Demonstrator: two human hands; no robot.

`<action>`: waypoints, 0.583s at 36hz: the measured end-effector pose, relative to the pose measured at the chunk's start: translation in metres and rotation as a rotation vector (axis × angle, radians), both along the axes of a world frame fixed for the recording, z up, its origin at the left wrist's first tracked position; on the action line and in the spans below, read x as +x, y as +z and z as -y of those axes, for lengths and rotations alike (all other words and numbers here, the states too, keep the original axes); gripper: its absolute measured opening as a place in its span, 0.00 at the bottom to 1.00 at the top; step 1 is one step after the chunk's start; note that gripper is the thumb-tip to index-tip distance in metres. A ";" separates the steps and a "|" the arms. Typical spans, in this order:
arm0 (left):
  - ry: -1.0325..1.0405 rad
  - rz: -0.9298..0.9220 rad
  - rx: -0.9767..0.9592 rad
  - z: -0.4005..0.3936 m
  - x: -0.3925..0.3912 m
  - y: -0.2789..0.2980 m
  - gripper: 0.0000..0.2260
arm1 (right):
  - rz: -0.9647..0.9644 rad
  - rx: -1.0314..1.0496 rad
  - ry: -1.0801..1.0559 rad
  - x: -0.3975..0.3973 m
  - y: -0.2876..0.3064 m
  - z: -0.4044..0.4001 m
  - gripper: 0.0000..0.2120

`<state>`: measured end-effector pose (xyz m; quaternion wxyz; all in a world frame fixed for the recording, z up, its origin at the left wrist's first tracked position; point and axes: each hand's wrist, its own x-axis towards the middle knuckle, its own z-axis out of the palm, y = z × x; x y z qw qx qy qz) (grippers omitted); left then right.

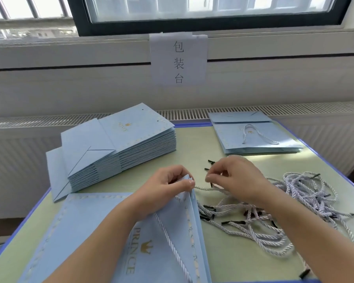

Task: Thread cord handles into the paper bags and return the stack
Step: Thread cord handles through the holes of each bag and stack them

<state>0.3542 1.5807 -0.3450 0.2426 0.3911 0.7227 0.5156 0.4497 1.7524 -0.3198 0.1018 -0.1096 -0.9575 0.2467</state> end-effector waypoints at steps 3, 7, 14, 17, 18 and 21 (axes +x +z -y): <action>0.003 -0.006 -0.001 0.000 0.001 0.000 0.10 | -0.138 -0.304 -0.043 0.000 0.008 -0.008 0.07; 0.008 -0.004 -0.010 0.000 0.002 0.002 0.10 | -0.318 -0.675 -0.065 0.001 0.020 -0.014 0.07; 0.014 -0.016 -0.020 0.001 0.004 0.004 0.10 | -0.510 -1.369 0.044 0.001 0.051 -0.018 0.12; 0.011 -0.001 -0.016 0.001 0.005 0.005 0.11 | -0.635 -1.317 0.066 -0.001 0.072 -0.023 0.13; 0.015 0.001 -0.018 0.001 0.005 0.005 0.11 | -0.678 -1.265 0.060 -0.002 0.079 -0.025 0.13; 0.020 -0.006 -0.035 -0.001 0.005 0.005 0.12 | -0.762 -1.136 0.070 -0.006 0.099 -0.034 0.13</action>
